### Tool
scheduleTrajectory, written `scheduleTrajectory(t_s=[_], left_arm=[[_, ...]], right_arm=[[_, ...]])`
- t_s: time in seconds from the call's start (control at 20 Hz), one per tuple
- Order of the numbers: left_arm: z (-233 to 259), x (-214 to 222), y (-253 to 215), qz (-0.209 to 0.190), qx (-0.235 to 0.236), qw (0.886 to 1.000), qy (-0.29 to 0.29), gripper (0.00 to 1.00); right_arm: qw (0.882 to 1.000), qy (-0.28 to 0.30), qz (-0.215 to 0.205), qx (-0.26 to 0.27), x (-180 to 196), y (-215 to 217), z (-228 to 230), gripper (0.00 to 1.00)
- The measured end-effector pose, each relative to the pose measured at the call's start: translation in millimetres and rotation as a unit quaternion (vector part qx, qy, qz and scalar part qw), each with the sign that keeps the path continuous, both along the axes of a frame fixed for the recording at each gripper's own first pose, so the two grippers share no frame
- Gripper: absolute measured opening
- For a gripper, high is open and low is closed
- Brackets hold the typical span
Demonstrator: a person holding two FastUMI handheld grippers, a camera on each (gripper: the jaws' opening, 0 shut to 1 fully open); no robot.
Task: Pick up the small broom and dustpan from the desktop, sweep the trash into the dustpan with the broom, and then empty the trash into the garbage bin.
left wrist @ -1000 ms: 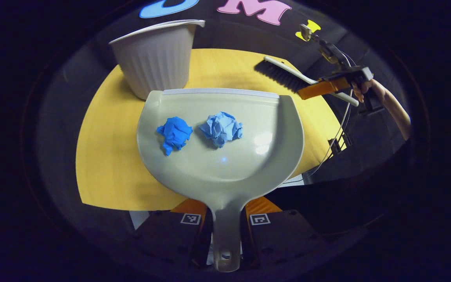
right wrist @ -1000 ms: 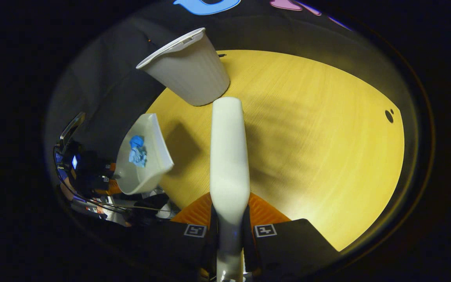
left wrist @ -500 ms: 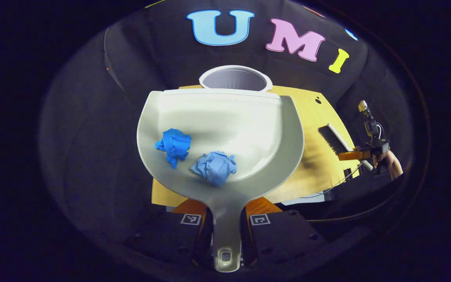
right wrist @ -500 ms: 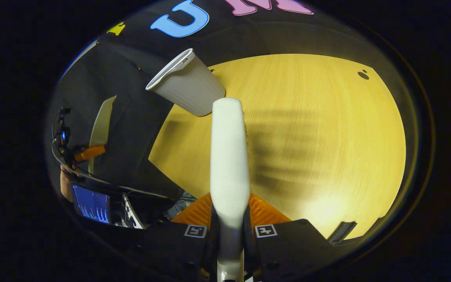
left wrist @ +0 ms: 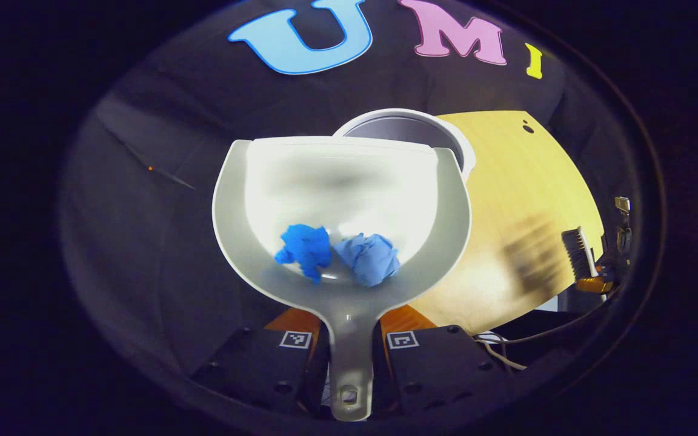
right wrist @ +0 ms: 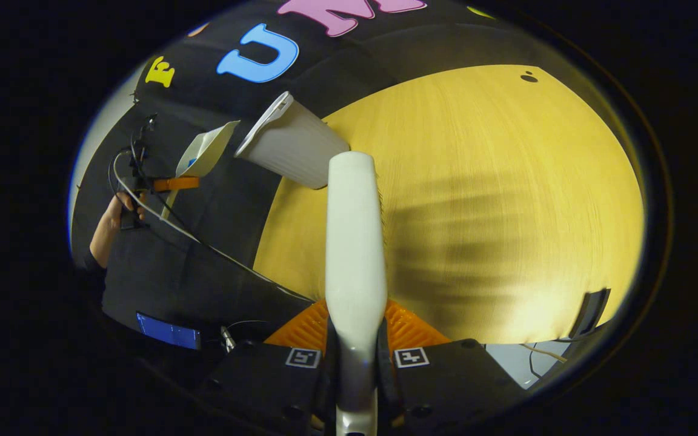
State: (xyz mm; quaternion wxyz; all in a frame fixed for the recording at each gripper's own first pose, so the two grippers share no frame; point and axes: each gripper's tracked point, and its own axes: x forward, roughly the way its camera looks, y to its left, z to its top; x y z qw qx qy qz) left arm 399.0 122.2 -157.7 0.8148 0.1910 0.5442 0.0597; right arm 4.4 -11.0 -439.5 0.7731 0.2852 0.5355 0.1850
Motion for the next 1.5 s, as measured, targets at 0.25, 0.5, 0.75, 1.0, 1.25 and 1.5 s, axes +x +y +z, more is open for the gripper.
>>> scheduleTrajectory(t_s=[0.25, 0.5, 0.75, 1.0, 1.25, 1.5], left_arm=[[8, 53, 19, -0.051, 0.118, 0.988, 0.083, 0.29], [11, 75, 25, -0.102, 0.203, 0.964, 0.135, 0.29], [13, 67, 36, -0.156, 0.296, 0.928, 0.164, 0.29], [15, 70, 37, -0.154, 0.282, 0.942, 0.102, 0.29], [20, 73, 27, -0.095, 0.208, 0.97, -0.082, 0.29], [37, 75, 5, -0.057, 0.1, 0.969, -0.219, 0.28]], right_arm=[[1.0, -0.007, -0.02, -0.013, -4, -29, -14, 0.3], [0.999, 0.007, -0.038, -0.014, -11, -43, -34, 0.3], [0.999, 0.016, -0.028, -0.009, -14, -41, -41, 0.3], [1.0, 0.022, -0.01, -0.012, -14, -34, -36, 0.3], [0.999, 0.025, -0.016, -0.016, 5, -29, -26, 0.3], [0.998, 0.024, -0.005, -0.053, 30, -37, -21, 0.3]])
